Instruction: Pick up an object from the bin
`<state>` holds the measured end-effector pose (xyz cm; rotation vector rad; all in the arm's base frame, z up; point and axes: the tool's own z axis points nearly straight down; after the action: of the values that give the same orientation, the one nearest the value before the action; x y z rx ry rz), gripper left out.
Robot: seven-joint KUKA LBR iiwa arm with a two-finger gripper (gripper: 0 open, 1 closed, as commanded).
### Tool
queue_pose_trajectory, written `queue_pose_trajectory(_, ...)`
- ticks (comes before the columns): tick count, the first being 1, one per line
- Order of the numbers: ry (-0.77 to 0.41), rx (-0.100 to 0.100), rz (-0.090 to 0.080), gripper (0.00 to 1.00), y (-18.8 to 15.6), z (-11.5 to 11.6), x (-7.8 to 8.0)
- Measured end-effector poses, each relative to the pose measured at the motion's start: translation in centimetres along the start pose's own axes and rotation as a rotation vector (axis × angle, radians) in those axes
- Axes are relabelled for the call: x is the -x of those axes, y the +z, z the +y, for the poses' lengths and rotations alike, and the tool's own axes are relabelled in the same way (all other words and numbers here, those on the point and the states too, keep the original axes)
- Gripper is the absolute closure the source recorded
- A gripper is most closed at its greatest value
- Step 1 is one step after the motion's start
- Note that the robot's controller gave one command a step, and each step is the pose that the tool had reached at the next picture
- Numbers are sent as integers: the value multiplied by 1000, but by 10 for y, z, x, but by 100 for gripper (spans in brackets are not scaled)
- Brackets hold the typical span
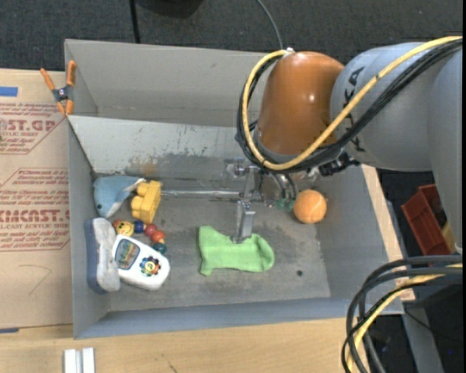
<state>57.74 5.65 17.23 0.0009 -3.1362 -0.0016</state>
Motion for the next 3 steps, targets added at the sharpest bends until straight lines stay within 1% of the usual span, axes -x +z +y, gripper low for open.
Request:
queue_pose_trajectory(1,0,0,-7,0,-5,0,1)
queue_pose_trajectory(2,53,2,-11,0,45,-9,9)
queue_pose_trajectory(3,158,1,-1,0,77,-22,-1)
